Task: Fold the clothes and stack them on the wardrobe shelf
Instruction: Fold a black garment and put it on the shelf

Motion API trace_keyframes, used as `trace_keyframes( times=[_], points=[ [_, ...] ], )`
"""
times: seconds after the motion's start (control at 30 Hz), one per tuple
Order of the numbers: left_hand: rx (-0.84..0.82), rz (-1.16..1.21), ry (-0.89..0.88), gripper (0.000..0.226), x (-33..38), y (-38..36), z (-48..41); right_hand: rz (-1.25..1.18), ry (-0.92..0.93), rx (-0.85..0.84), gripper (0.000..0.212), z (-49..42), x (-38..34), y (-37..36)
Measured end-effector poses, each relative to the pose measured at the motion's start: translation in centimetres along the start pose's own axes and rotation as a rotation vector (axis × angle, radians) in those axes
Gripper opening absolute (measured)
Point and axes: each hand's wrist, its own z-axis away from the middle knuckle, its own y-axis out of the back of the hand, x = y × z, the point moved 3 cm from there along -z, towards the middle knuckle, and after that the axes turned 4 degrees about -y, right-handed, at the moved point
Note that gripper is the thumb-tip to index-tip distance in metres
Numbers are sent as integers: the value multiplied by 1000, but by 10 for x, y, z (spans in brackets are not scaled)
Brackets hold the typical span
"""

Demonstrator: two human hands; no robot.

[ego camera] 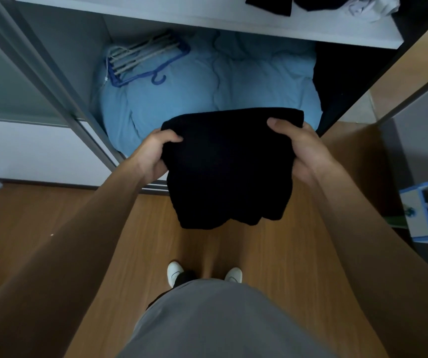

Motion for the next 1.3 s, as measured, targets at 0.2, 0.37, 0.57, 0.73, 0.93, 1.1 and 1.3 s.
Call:
trace_keyframes(
  times=[0.2,0.37,0.57,0.73,0.93,1.1,1.3],
  points=[
    [8,-13,-13,20,-12,-1,3,-94,-149,59,26,0,9,8],
    [74,-41,-113,13,-2,-13,4,-241,-102,-36,36,-1,13,15],
    [106,110,-123,17,28,-24,3,-61,10,-215,27,-3,31,6],
    [112,-2,79,33,43,-14,3,-81,-82,-137,59,-9,48,-22],
    [10,164,9,43,26,27,13,-236,-222,-163,56,-2,48,-40],
    [-351,-70,246,55,-35,48,34,-143,-314,-85,58,-5,60,-49],
    [-89,-239,226,51,-53,70,32,-40,-292,-22,47,-17,60,-53]
  ],
)
